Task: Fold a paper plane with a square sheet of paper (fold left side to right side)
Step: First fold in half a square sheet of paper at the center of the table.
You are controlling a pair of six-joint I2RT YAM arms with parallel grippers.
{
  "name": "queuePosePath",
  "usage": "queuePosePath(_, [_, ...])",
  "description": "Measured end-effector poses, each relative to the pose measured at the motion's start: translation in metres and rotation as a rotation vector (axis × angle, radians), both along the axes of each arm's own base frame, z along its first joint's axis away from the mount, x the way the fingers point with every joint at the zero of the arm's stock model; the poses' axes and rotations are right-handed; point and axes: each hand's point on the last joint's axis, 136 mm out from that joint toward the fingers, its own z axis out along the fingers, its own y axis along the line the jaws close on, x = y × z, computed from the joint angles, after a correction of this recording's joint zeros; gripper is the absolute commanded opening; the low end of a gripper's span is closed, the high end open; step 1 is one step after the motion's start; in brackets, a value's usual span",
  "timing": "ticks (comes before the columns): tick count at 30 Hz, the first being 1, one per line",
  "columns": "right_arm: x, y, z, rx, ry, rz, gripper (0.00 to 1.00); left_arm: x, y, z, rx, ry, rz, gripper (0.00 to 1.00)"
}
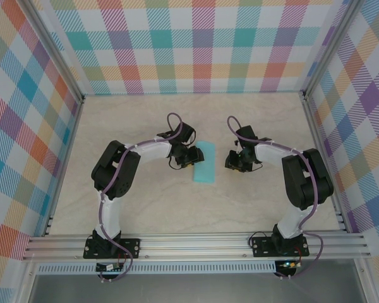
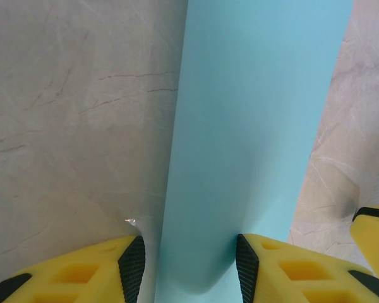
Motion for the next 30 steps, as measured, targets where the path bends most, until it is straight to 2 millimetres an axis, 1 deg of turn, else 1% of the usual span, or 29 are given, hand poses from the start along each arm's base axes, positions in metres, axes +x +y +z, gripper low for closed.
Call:
queuePosePath(4, [-0.002, 0.001, 0.0, 0.009, 0.0, 0.003, 0.29, 0.0, 0.0, 0.0, 0.006, -0.002, 0.003, 0.46])
queuePosePath(7, [-0.004, 0.005, 0.003, 0.036, -0.002, 0.007, 0.26, 0.0, 0.0, 0.0, 0.007, -0.003, 0.003, 0.46])
queuePosePath(15, [0.004, 0.025, 0.019, 0.163, -0.045, 0.013, 0.23, 0.0, 0.0, 0.0, 0.008, -0.004, 0.003, 0.46])
queuePosePath(23, [0.008, 0.03, 0.029, 0.207, -0.07, 0.0, 0.22, 0.0, 0.0, 0.0, 0.008, -0.004, 0.004, 0.46])
queuePosePath(27, [0.011, 0.036, 0.035, 0.245, -0.085, -0.001, 0.17, 0.0, 0.0, 0.0, 0.009, -0.004, 0.004, 0.46])
queuePosePath(30, [0.016, 0.044, 0.041, 0.297, -0.099, 0.0, 0.13, 0.0, 0.0, 0.0, 0.008, -0.004, 0.004, 0.46])
